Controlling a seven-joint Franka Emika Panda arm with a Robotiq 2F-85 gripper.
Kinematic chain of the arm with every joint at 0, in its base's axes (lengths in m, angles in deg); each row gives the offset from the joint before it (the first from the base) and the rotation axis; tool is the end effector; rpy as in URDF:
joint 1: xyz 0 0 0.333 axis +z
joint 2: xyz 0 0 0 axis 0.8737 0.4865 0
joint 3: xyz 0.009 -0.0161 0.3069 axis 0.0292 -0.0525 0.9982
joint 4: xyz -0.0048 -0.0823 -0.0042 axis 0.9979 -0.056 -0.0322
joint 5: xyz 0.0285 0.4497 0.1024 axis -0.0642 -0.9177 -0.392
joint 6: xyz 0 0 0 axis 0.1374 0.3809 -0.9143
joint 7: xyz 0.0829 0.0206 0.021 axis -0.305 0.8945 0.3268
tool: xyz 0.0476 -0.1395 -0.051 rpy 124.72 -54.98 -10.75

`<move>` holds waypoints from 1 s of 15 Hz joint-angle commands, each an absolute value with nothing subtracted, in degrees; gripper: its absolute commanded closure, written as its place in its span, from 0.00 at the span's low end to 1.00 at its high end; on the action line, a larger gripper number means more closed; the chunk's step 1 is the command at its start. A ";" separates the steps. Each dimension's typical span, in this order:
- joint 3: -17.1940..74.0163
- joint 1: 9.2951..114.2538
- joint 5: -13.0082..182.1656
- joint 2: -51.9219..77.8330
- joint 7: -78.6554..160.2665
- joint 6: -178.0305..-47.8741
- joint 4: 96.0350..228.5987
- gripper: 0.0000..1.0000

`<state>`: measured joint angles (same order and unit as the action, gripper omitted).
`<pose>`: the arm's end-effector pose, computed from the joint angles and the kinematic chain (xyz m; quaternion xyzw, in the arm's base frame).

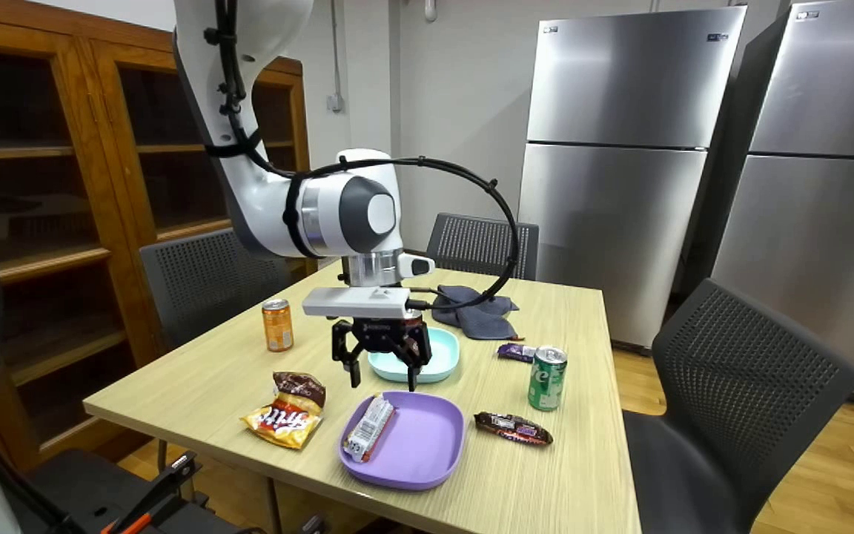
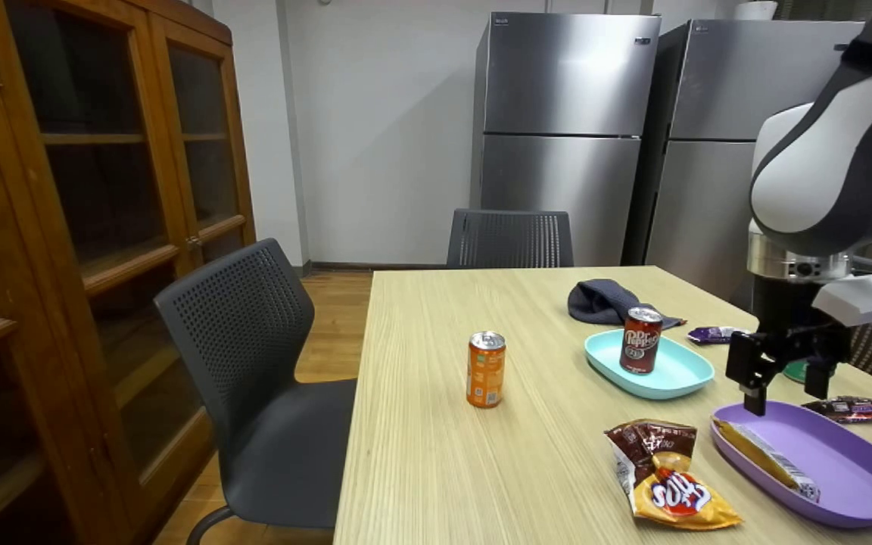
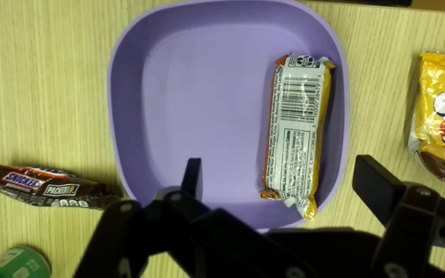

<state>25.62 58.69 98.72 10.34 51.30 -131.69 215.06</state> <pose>0.4591 -0.0761 0.0536 0.9899 0.1104 -0.0592 0.0669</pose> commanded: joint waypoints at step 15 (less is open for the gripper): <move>20.80 54.13 84.24 11.27 37.45 -129.91 209.37 0.00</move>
